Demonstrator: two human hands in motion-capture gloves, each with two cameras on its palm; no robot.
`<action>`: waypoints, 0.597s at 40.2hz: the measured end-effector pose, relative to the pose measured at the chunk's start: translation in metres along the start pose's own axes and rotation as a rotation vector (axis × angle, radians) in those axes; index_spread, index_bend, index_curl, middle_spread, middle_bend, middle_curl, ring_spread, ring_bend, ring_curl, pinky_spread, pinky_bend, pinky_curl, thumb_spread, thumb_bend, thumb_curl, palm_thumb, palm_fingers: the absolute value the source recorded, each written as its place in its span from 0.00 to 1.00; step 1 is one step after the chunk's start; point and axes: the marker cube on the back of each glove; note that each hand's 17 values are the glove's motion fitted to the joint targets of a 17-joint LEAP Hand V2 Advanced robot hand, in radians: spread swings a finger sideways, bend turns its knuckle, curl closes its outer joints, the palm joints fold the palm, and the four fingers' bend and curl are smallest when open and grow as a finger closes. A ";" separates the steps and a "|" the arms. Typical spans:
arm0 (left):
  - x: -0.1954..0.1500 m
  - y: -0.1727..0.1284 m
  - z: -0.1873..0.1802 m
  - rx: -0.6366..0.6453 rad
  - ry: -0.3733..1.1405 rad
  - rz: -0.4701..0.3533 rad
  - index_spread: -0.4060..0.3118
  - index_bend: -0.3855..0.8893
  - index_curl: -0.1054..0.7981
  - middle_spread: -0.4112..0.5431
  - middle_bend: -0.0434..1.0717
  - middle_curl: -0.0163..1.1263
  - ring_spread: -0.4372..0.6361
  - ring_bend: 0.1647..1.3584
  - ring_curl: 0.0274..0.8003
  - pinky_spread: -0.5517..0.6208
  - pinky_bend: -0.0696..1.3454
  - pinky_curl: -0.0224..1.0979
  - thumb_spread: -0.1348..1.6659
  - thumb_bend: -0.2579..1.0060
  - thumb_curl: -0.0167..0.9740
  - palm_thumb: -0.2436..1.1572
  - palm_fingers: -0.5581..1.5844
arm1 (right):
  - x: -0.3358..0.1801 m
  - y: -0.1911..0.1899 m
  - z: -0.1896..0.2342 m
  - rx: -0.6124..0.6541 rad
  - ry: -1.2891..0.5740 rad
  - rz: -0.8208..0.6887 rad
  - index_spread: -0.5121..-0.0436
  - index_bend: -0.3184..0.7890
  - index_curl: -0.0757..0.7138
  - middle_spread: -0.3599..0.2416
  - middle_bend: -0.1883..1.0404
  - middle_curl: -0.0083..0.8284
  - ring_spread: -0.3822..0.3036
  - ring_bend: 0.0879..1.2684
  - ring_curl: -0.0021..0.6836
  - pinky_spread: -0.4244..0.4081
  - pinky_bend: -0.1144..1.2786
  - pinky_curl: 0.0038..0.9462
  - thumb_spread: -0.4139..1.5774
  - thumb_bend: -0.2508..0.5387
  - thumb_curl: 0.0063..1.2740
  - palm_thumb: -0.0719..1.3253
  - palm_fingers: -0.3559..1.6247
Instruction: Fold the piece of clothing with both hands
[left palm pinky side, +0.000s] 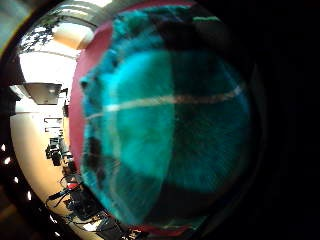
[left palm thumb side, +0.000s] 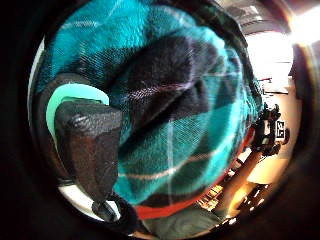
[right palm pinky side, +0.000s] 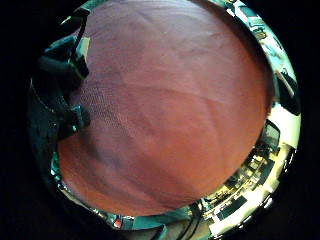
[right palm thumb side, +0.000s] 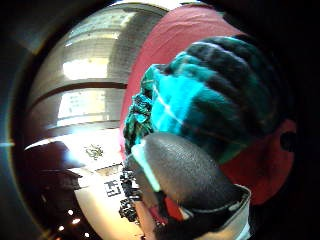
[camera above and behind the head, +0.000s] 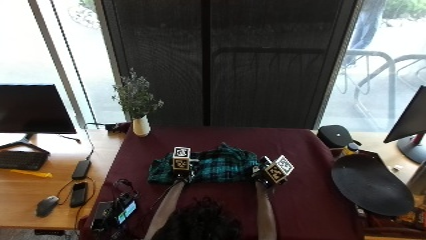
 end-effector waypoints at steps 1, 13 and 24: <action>0.001 -0.001 0.003 -0.005 0.004 0.004 0.41 0.39 0.52 0.38 0.15 0.37 0.49 0.26 0.46 0.65 0.38 0.33 0.85 0.15 0.19 0.33 0.41 | -0.008 -0.006 0.002 0.022 -0.076 -0.032 0.38 0.24 0.19 0.69 0.25 0.37 0.49 0.69 0.69 0.40 0.84 0.47 0.80 0.26 0.21 0.21 0.47; 0.000 -0.001 0.006 -0.066 0.033 0.018 0.43 0.43 0.52 0.47 0.18 0.34 0.62 0.30 0.43 0.75 0.39 0.33 0.87 0.19 0.15 0.18 0.37 | -0.032 -0.019 0.006 0.118 -0.291 -0.095 0.54 0.48 0.35 0.65 0.24 0.33 0.37 0.59 0.62 0.26 0.75 0.41 0.80 0.65 0.32 0.66 0.62; -0.033 0.028 -0.100 -0.105 0.192 -0.027 0.44 0.42 0.52 0.48 0.20 0.34 0.64 0.32 0.42 0.78 0.39 0.33 0.87 0.21 0.17 0.21 0.38 | -0.120 0.019 -0.044 0.138 -0.442 -0.256 0.52 0.41 0.42 0.45 0.27 0.36 0.23 0.51 0.60 0.14 0.65 0.38 0.65 0.54 0.38 0.75 0.69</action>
